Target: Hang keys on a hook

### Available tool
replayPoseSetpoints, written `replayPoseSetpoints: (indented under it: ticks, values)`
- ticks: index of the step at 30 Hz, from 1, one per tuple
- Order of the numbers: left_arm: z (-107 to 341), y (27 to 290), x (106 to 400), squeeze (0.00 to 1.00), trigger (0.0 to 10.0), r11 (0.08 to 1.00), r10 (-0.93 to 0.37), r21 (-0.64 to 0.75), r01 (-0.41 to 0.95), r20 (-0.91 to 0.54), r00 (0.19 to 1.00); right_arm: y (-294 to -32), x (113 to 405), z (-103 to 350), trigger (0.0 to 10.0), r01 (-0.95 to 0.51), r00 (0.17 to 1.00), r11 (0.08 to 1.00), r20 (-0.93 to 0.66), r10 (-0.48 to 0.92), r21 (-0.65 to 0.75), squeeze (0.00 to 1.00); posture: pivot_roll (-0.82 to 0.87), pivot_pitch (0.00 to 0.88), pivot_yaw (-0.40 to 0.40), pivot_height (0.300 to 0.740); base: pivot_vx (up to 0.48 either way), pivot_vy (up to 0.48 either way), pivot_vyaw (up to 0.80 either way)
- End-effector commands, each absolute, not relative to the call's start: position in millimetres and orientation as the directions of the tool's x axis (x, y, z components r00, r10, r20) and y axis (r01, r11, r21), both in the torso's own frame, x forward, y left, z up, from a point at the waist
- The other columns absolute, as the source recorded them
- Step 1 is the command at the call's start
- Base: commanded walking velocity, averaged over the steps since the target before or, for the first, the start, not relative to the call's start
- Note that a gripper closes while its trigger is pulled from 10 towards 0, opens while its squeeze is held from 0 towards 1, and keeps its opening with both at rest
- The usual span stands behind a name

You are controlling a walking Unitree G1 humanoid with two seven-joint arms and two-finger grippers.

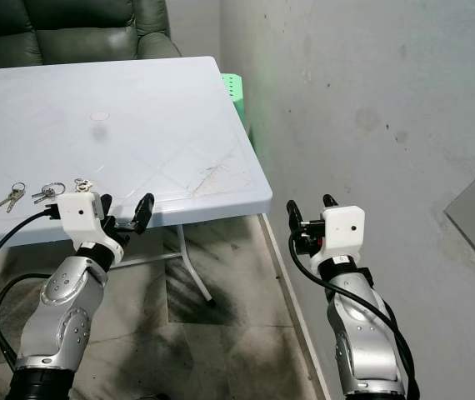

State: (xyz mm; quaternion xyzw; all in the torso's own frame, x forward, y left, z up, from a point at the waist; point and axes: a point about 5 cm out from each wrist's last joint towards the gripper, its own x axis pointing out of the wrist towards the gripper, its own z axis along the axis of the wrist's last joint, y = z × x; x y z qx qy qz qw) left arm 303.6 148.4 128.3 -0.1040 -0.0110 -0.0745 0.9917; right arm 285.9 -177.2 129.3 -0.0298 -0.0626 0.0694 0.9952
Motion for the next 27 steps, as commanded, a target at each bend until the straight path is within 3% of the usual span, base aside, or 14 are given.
replayPoseSetpoints:
  ticks: [1, 27]
  values:
    - [130.2, 151.4, 302.2, 0.00, 10.0, 0.969, -0.135, -0.205, 0.140, 0.037, 0.990, -175.7, 284.9, 132.0, 10.0, -0.142, 0.981, 0.988, 0.127, 0.149, -0.062, 0.00, -0.01, 0.091, -0.035, 0.740, 0.000, 0.330, 0.00]
    - [129.1, 152.1, 301.6, 0.00, 10.0, 0.969, -0.128, -0.210, 0.131, 0.028, 0.991, -171.2, 281.7, 130.7, 10.0, -0.164, 0.979, 0.985, 0.117, 0.169, -0.051, 0.00, -0.01, 0.090, -0.042, 0.740, 0.000, 0.343, 0.00]
